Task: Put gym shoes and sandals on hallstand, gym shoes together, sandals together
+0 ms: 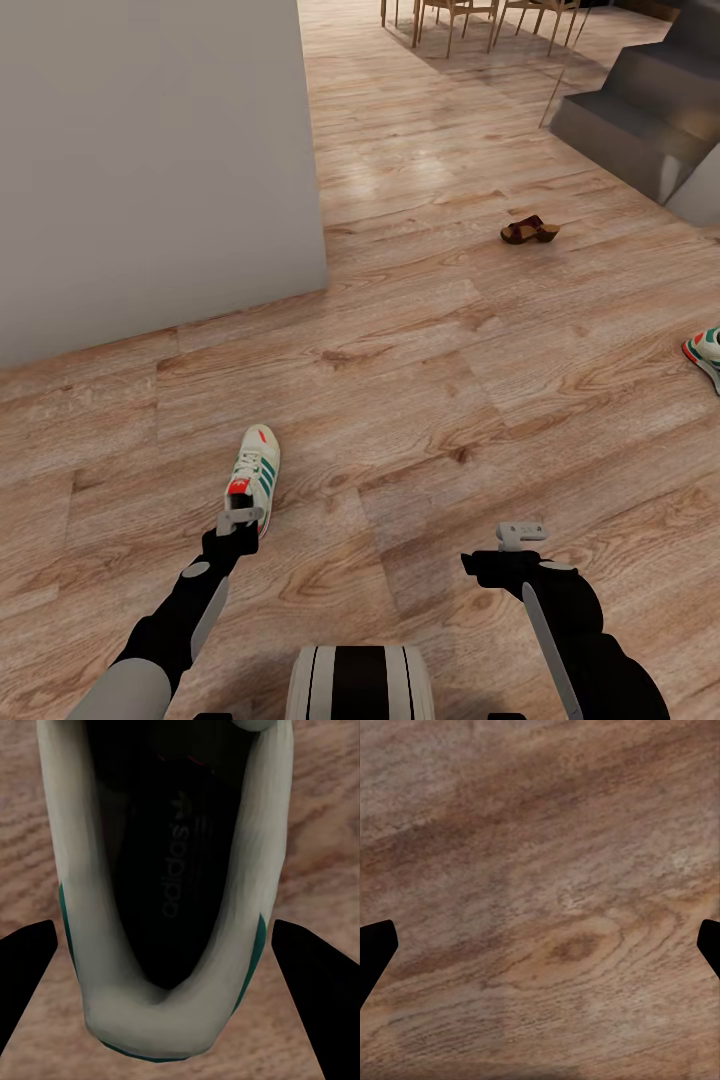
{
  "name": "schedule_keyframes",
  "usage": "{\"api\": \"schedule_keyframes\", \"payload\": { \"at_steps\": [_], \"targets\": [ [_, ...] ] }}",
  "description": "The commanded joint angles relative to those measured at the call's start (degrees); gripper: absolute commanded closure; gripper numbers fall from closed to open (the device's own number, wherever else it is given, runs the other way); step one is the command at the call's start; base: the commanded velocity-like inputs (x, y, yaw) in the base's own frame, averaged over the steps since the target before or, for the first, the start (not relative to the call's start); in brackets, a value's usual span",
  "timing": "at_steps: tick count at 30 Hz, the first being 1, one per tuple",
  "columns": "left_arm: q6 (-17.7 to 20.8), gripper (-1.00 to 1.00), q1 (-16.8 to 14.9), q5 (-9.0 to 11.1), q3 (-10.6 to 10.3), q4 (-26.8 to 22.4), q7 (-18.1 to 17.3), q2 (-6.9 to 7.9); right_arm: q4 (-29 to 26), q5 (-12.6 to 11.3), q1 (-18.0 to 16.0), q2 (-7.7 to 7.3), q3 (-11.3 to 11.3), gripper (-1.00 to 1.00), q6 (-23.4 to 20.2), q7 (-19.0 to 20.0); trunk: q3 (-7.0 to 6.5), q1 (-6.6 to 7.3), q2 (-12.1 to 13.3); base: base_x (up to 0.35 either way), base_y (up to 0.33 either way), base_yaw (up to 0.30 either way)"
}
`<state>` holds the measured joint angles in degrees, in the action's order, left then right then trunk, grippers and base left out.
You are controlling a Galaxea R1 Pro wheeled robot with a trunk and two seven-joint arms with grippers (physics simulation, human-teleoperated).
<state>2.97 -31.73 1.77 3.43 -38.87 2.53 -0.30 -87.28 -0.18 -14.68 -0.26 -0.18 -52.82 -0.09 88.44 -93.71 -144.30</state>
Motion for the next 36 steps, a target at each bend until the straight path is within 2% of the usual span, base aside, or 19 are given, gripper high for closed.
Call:
{"api": "schedule_keyframes", "payload": {
  "at_steps": [1,22,36],
  "targets": [
    [-0.01,1.00,0.00,-0.01,0.00,-0.03,-0.05,-0.02,0.00,0.00,0.00,0.00,0.00,-1.00,0.00,0.00,0.00,0.00,0.00,-0.016,0.000,0.000],
    [-0.07,1.00,0.00,0.07,-0.02,-0.07,-0.05,-0.01,0.00,0.31,0.00,0.12,0.06,-1.00,0.00,0.00,-0.22,0.03,0.01,-0.002,0.000,0.000],
    [0.13,1.00,0.00,-0.48,-0.48,-0.07,0.11,0.04,0.04,-0.18,0.07,0.34,-0.17,-1.00,0.00,0.17,-3.32,0.39,0.20,0.000,0.000,0.000]
  ]
}}
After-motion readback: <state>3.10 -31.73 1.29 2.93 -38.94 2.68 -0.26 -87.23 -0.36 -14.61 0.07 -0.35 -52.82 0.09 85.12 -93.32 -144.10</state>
